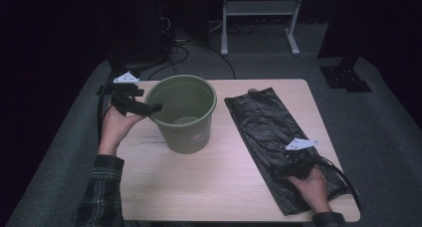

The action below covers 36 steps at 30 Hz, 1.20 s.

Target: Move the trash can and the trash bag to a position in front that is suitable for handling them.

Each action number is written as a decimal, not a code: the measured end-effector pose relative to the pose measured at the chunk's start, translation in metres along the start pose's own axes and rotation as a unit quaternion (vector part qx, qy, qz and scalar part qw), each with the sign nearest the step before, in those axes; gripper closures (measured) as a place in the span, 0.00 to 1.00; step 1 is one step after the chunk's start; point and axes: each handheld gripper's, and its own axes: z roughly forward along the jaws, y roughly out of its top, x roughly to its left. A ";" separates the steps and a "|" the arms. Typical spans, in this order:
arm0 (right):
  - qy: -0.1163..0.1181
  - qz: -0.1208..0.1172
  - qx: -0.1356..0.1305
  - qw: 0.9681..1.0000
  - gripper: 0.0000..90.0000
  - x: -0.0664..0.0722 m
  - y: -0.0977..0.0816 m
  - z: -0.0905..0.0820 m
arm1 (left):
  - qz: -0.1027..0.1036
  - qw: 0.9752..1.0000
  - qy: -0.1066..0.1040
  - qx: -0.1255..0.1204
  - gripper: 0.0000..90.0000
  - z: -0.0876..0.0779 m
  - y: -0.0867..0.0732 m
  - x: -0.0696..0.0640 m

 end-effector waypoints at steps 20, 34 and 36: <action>0.000 0.000 0.000 1.000 0.11 0.000 0.000 0.000 | -0.015 1.000 0.002 0.008 0.00 0.009 -0.016 -0.017; 0.000 0.001 0.000 1.000 0.11 0.000 0.000 0.000 | -0.017 1.000 -0.012 -0.008 0.00 0.009 -0.021 -0.048; 0.000 0.000 0.000 1.000 0.11 0.000 0.000 0.000 | -0.017 1.000 -0.015 -0.010 0.00 0.009 -0.022 -0.053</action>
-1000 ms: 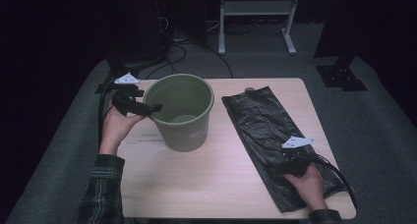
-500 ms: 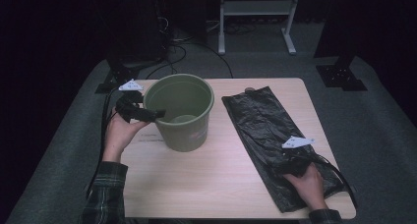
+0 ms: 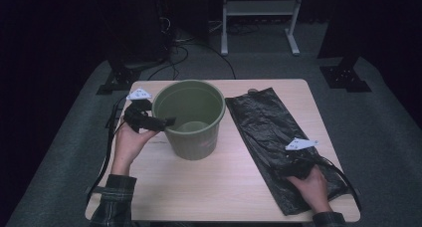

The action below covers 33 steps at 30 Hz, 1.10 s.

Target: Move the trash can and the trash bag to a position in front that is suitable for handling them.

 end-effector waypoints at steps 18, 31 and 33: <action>0.005 -0.006 -0.001 1.000 0.11 -0.004 -0.003 -0.003 | -0.001 1.000 -0.010 0.002 0.00 -0.004 -0.007 -0.045; 0.005 -0.005 -0.001 1.000 0.11 -0.004 -0.003 -0.003 | -0.001 0.999 -0.032 -0.012 0.00 0.003 -0.010 -0.069; 0.005 -0.005 -0.001 1.000 0.11 -0.004 -0.003 -0.003 | -0.003 0.999 -0.032 -0.014 0.00 0.003 -0.010 -0.070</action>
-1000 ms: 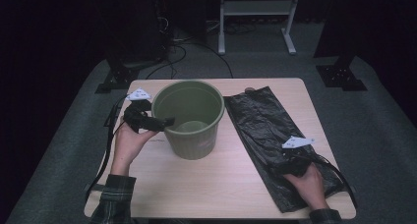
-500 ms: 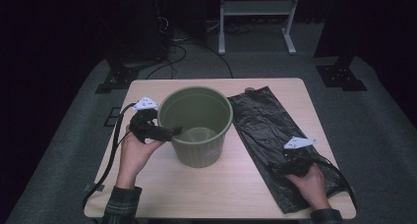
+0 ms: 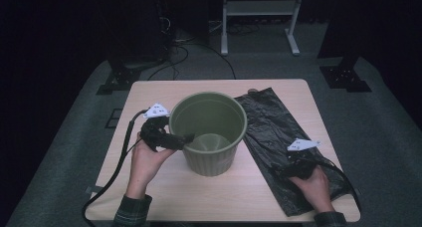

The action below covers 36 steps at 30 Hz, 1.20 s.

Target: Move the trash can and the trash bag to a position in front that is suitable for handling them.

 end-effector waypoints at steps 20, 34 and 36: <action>-0.001 0.001 0.000 1.000 0.11 0.000 0.000 0.000 | 0.009 1.000 -0.001 -0.003 0.00 -0.009 0.003 0.004; -0.001 0.001 0.000 1.000 0.11 0.000 0.000 0.000 | 0.033 0.998 0.034 -0.035 0.00 -0.047 -0.005 -0.001; -0.001 0.001 0.000 1.000 0.11 0.000 0.000 0.000 | 0.027 0.998 0.034 -0.047 0.00 -0.053 -0.010 -0.003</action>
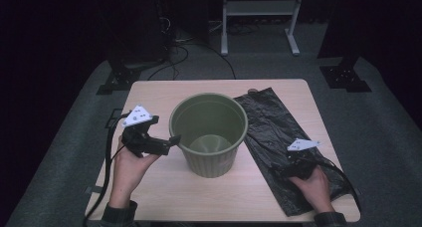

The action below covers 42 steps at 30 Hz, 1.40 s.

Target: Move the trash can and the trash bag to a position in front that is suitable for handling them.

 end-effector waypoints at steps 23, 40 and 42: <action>-0.002 0.002 0.000 1.000 0.11 0.000 0.000 0.000 | 0.021 0.999 0.001 0.028 0.00 0.000 -0.068 -0.003; -0.002 0.002 0.000 1.000 0.11 0.000 0.000 -0.001 | 0.032 0.993 -0.009 0.110 0.00 0.054 -0.126 0.019; -0.002 0.002 0.000 1.000 0.11 0.000 0.000 -0.001 | 0.034 0.992 -0.005 0.120 0.00 0.056 -0.129 0.020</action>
